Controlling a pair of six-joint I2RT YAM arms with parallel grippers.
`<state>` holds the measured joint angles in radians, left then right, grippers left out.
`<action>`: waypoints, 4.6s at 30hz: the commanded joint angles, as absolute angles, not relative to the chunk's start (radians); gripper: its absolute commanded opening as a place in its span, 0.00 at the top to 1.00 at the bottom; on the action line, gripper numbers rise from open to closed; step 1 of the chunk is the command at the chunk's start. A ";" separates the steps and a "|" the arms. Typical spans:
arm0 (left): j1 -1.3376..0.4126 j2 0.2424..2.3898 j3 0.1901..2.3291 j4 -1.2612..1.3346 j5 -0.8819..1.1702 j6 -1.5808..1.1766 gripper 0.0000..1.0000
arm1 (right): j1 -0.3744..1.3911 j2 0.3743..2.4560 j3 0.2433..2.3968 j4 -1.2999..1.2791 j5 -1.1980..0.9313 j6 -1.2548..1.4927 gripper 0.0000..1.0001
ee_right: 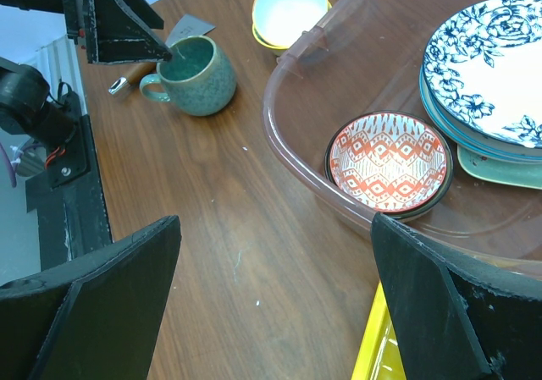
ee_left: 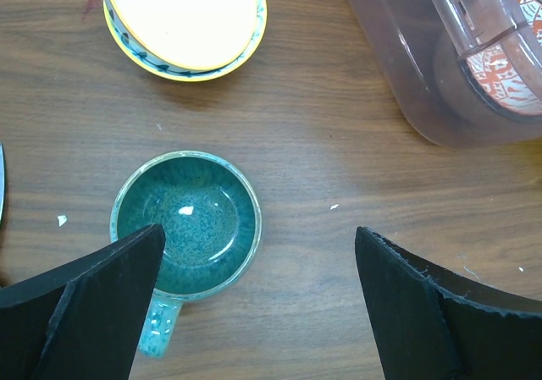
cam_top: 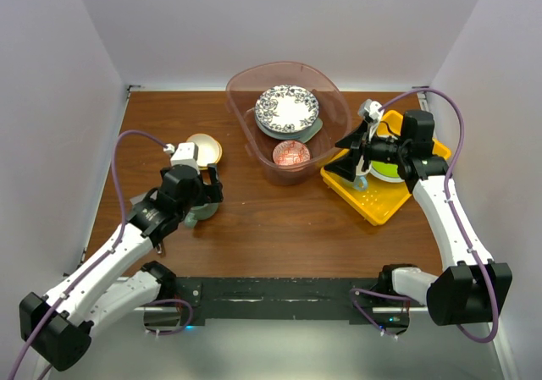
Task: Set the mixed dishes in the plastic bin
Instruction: Pick up the bowl from the center of the board.
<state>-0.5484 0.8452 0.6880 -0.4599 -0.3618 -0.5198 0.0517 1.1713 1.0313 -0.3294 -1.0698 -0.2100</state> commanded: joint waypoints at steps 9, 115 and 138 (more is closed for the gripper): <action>-0.485 0.894 0.684 -0.357 -0.295 -0.482 0.00 | 0.048 1.166 1.054 -0.328 -1.101 -0.229 0.02; -0.112 1.586 1.060 -0.218 -0.208 -0.359 0.46 | 0.048 1.157 1.057 -0.330 -1.118 -0.225 0.02; -0.114 1.523 1.108 -0.262 -0.216 -0.321 1.00 | 0.048 1.160 1.055 -0.331 -1.115 -0.225 0.02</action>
